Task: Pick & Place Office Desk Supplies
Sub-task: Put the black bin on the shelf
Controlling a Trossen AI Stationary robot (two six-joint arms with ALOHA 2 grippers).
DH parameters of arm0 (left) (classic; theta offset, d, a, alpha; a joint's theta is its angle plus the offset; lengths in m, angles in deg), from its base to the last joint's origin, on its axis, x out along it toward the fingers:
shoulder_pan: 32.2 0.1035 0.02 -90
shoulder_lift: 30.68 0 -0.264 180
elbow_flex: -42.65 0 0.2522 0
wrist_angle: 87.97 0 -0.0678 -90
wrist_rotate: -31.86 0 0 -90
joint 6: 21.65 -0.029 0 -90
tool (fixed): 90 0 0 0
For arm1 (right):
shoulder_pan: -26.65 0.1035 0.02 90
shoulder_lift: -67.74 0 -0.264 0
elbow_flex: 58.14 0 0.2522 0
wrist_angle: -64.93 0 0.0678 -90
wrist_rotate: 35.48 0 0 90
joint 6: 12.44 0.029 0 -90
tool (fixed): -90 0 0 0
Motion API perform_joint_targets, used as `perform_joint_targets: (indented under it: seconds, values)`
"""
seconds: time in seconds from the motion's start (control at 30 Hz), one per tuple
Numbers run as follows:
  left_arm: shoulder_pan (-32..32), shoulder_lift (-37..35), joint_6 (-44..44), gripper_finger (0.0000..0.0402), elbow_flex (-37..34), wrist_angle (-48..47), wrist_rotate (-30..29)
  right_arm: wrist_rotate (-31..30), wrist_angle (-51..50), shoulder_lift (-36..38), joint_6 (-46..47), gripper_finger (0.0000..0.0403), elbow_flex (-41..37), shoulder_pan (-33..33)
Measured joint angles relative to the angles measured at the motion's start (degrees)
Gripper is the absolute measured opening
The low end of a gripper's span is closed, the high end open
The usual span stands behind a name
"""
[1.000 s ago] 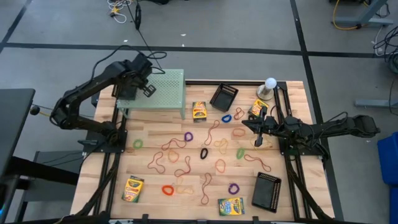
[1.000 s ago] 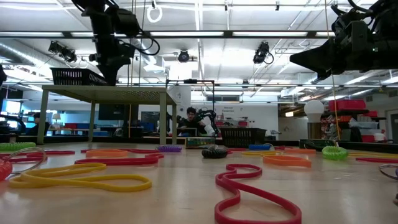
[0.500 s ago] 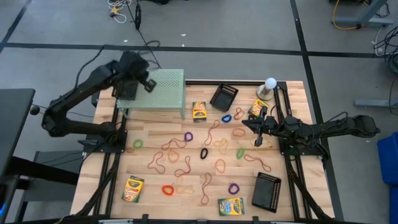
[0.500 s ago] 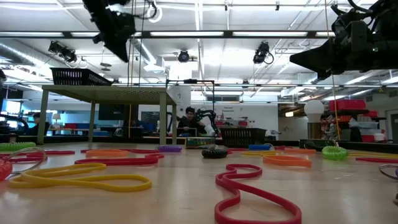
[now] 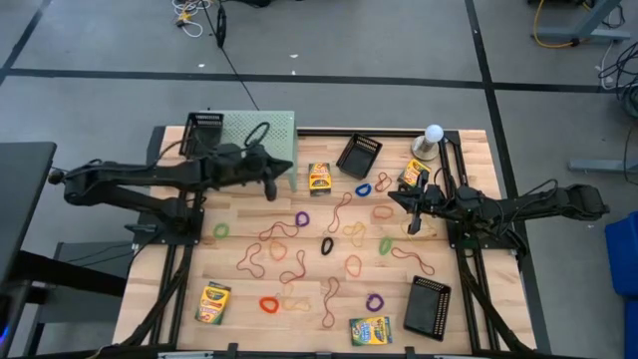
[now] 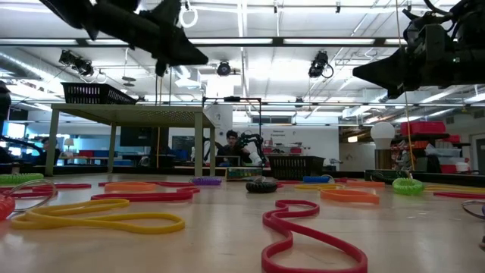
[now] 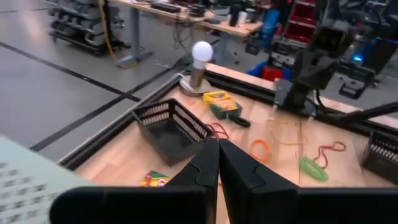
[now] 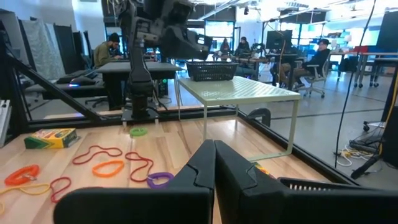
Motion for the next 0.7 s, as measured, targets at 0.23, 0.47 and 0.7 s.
perform_joint_targets:
  seconds: [0.23,0.47,0.7]
  values:
    - [-3.5,7.5,-5.8,0.0007,-1.1,10.5,-1.0,-1.9,-16.8,-0.5,4.2,0.0005,6.3,0.0]
    - [-3.9,9.2,-9.3,0.002,-1.0,19.2,-1.2,-2.8,-47.6,-3.9,13.2,0.0005,19.1,3.2]
    - [-3.9,9.2,-9.3,0.0021,-1.0,19.6,-1.2,-3.7,-79.5,-10.3,26.0,0.0022,32.7,11.3]
